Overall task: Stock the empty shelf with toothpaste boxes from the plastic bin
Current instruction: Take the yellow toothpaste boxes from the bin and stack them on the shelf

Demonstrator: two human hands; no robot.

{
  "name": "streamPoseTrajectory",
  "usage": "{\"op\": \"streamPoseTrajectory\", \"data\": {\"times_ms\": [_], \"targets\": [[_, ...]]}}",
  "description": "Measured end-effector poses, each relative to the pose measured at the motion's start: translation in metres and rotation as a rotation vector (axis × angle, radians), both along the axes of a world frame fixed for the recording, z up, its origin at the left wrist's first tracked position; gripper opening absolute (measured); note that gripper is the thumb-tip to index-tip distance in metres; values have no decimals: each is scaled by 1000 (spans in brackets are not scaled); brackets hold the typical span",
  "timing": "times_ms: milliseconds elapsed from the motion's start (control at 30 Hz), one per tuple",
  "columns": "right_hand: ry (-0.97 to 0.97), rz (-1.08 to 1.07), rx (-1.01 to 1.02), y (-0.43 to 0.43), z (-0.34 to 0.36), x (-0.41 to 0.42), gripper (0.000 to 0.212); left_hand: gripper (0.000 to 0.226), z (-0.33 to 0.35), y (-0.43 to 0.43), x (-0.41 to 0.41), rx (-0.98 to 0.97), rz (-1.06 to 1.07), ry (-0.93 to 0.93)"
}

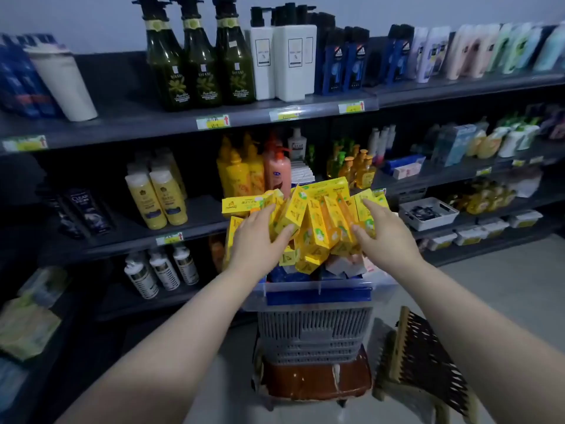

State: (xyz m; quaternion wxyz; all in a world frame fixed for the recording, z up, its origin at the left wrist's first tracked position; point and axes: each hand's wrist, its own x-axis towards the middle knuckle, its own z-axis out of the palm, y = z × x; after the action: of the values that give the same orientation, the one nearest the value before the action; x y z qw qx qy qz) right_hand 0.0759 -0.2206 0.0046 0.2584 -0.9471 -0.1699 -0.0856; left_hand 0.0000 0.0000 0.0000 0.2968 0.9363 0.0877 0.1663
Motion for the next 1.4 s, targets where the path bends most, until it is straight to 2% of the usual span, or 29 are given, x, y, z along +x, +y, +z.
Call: {"op": "streamPoseTrajectory", "data": {"times_ms": [100,200,300,467,600,767,900,1033,1267,1400], "targets": [[-12,21,-34,1,-2,22,61,59,1,-12,21,1,52,-29],[13,56,-92,3,-6,37,60,47,-3,-18,35,52,132,-8],[0,98,-134,7,-9,45,56,32,-4,-21,43,44,203,-73],[-68,177,-232,19,-18,45,48,47,10,-26,41,-12,285,-232],[-136,132,-335,26,-26,36,55,47,22,-20,36,-37,304,-348],[-175,23,-390,33,-24,29,55,48,21,-16,21,-49,330,-366],[-124,-6,-392,36,-20,30,43,47,15,-9,11,-62,350,-372],[-144,-34,-296,41,-19,28,34,46,17,-2,0,-97,375,-378],[-140,-22,202,47,11,37,28,35,23,33,-30,-321,484,-420],[-214,68,381,60,43,35,21,22,32,59,-67,-424,615,-476]]}}
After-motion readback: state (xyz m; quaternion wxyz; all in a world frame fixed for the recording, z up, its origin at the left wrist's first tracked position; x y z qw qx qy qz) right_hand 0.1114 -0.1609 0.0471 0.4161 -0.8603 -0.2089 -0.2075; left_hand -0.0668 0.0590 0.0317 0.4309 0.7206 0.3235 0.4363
